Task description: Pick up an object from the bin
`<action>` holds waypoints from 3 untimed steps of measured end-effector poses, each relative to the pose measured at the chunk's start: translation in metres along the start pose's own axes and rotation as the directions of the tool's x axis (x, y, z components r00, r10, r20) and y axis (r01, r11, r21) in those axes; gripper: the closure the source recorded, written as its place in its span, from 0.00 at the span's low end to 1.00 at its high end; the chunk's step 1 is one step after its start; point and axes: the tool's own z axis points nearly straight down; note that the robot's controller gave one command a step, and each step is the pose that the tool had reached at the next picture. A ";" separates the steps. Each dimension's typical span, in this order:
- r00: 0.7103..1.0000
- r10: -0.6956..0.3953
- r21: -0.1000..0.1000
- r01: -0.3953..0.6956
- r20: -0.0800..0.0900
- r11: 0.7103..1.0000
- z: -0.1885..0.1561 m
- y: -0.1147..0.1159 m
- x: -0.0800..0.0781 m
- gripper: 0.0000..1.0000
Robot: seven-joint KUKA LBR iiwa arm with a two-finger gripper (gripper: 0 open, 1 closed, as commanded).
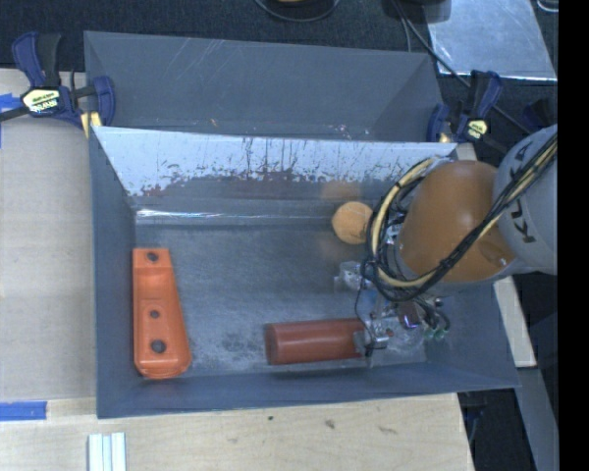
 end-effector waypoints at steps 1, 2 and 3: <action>0.956 -0.294 0.008 0.294 0.012 0.956 0.026 0.029 0.004 0.00; 0.996 -0.085 -0.003 0.085 -0.001 0.996 0.028 0.022 -0.004 1.00; 0.996 -0.085 -0.003 0.085 -0.001 0.996 0.028 0.022 -0.004 1.00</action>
Offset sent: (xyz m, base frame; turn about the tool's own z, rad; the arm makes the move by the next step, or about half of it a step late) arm 0.0015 0.0213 -0.0306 -0.0824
